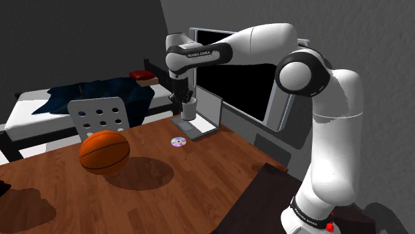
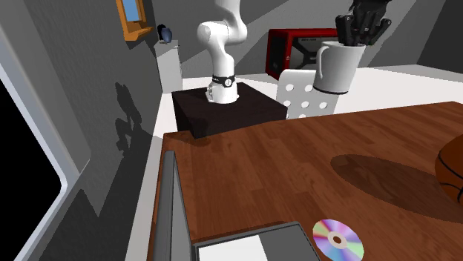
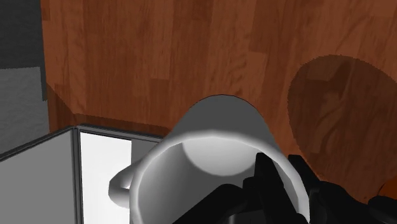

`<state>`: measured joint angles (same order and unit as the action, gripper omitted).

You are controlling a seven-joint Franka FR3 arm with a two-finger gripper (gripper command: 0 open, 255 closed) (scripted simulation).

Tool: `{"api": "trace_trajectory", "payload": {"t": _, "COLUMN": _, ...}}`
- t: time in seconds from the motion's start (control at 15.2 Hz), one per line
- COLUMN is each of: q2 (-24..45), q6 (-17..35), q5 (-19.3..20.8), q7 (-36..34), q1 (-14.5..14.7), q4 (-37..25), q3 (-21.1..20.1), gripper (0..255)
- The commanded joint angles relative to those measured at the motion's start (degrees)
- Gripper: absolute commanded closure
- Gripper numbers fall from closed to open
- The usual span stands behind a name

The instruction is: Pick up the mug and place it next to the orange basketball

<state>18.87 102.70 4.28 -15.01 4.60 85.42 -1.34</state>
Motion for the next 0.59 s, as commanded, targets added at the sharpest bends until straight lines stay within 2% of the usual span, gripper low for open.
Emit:
{"api": "trace_trajectory", "payload": {"t": 0.0, "q2": 2.61, "q6": -1.43, "q5": 0.24, "q7": -2.20, "q1": 1.53, "q4": -3.90, "q3": -0.70, "gripper": 255}}
{"api": "trace_trajectory", "payload": {"t": 0.33, "q2": 11.10, "q6": -6.39, "q5": 0.95, "q7": -6.89, "q1": 5.48, "q4": -17.02, "q3": -2.01, "gripper": 255}}
{"api": "trace_trajectory", "payload": {"t": 0.53, "q2": 18.13, "q6": -10.95, "q5": 1.44, "q7": -9.29, "q1": 8.12, "q4": -28.44, "q3": -2.47, "gripper": 255}}
